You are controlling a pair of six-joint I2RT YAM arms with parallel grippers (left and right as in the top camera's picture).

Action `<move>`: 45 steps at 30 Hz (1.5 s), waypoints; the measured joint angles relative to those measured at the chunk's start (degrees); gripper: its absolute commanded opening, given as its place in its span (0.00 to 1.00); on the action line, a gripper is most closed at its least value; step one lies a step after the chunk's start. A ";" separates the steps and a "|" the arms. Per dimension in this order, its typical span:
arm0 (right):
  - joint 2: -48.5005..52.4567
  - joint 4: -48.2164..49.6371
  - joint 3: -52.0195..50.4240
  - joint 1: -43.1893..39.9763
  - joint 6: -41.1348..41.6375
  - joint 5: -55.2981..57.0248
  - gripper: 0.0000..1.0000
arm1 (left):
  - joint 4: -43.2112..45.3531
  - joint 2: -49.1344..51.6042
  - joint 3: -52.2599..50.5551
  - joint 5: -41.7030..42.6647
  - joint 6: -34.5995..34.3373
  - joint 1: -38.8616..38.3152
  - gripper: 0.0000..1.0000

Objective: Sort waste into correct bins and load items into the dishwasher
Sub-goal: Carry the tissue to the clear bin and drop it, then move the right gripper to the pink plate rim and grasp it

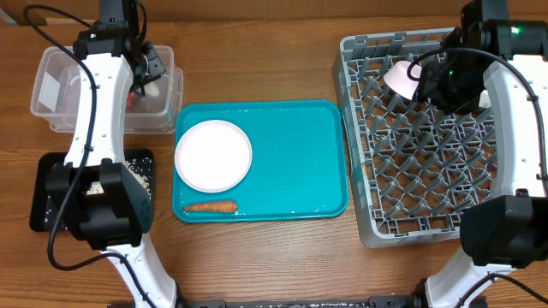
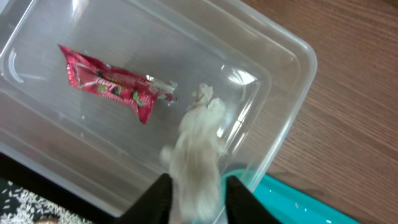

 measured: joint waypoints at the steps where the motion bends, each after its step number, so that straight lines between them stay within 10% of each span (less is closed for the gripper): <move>1: 0.00 -0.04 0.00 0.00 -0.11 0.02 0.53 | 0.28 0.07 0.00 0.00 0.17 0.02 0.62; 17: 0.00 4.72 0.00 1.16 -2.64 -6.51 0.61 | -30.18 0.20 10.51 9.16 0.66 -8.28 0.66; 29: 0.00 24.30 -3.32 24.46 -3.91 -11.47 0.75 | -34.14 -4.04 10.51 7.67 0.63 -4.74 0.68; 45: 21.73 34.36 -6.75 42.77 5.11 -6.64 0.66 | -35.80 -17.25 10.51 6.67 0.66 3.02 0.73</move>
